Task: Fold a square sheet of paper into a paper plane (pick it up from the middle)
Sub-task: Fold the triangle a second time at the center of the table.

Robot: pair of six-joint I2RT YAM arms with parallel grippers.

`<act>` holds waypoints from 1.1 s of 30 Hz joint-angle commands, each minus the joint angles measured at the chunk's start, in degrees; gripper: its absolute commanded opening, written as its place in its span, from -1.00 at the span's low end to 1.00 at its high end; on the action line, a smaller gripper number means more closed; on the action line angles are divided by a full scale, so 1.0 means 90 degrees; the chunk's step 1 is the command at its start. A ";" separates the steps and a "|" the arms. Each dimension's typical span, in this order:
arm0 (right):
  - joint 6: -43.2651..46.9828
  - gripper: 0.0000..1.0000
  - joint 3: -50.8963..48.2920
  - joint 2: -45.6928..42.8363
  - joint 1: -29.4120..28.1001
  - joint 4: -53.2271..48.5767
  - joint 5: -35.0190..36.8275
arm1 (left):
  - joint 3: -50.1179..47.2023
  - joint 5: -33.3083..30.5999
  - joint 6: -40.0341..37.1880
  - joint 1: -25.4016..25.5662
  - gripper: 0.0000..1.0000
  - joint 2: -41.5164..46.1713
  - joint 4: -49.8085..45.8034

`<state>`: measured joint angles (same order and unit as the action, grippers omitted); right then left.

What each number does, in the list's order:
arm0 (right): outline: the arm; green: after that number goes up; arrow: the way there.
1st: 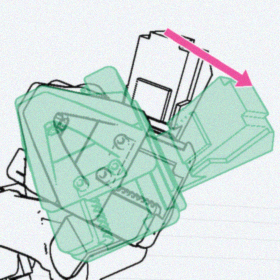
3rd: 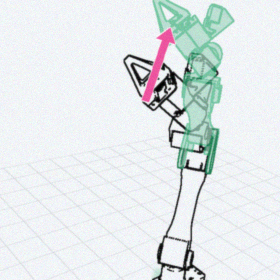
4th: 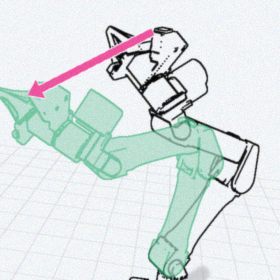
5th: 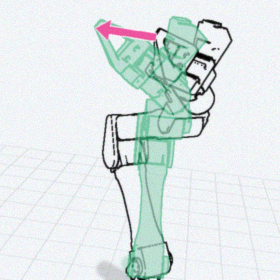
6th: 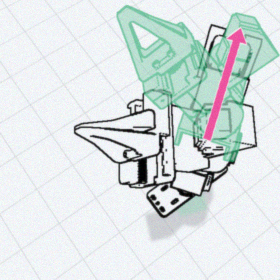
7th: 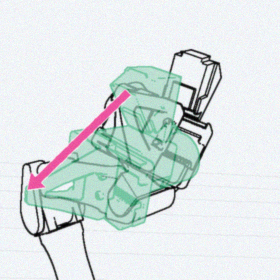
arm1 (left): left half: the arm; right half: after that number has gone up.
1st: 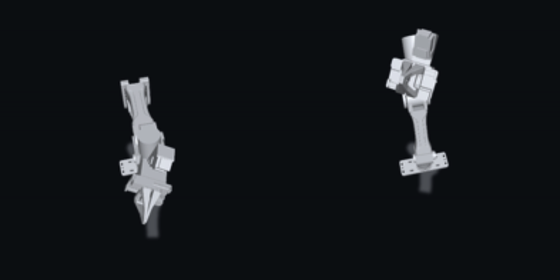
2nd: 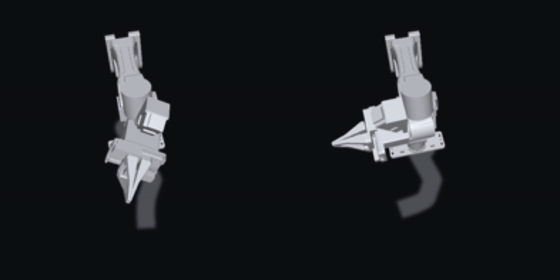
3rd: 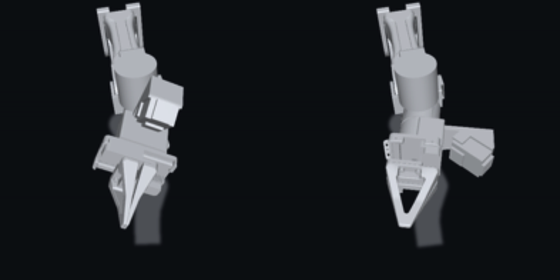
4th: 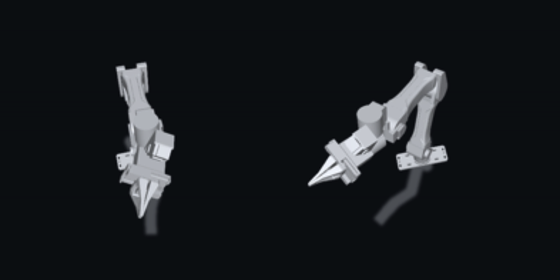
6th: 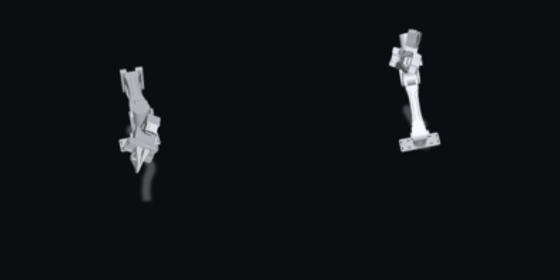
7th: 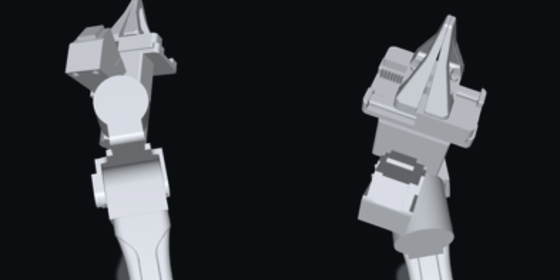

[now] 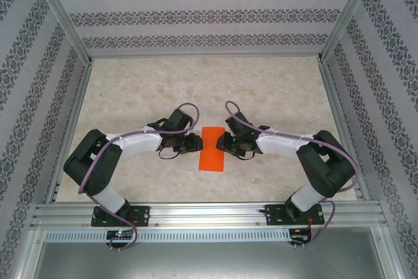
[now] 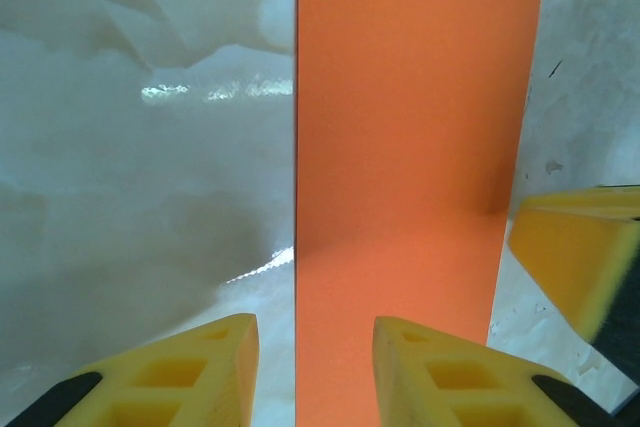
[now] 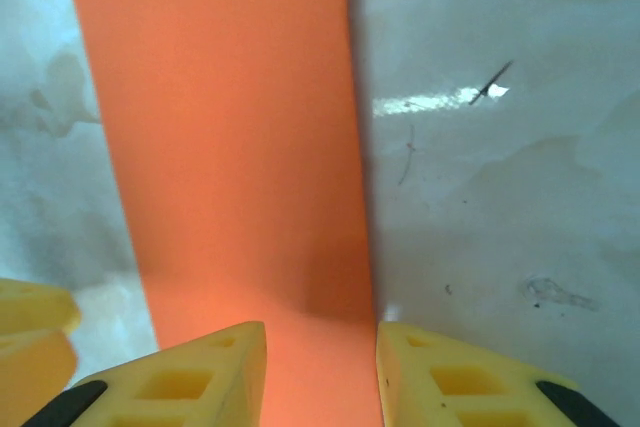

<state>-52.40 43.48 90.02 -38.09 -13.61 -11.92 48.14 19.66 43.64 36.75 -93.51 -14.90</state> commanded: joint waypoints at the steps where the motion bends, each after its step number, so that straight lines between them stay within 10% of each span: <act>1: 0.0121 -0.29 -0.0001 -0.0343 0.0057 0.0147 -0.0040 | -0.0085 0.0091 0.0025 -0.0069 -0.26 -0.0049 0.0253; 33: 0.0056 -0.29 -0.0063 0.0029 0.0050 0.0393 -0.0199 | -0.0056 0.0177 0.0025 -0.0061 -0.25 -0.0088 0.0279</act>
<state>-52.40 43.46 91.50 -38.09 -10.70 -13.61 47.83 20.34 43.64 36.77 -93.56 -14.20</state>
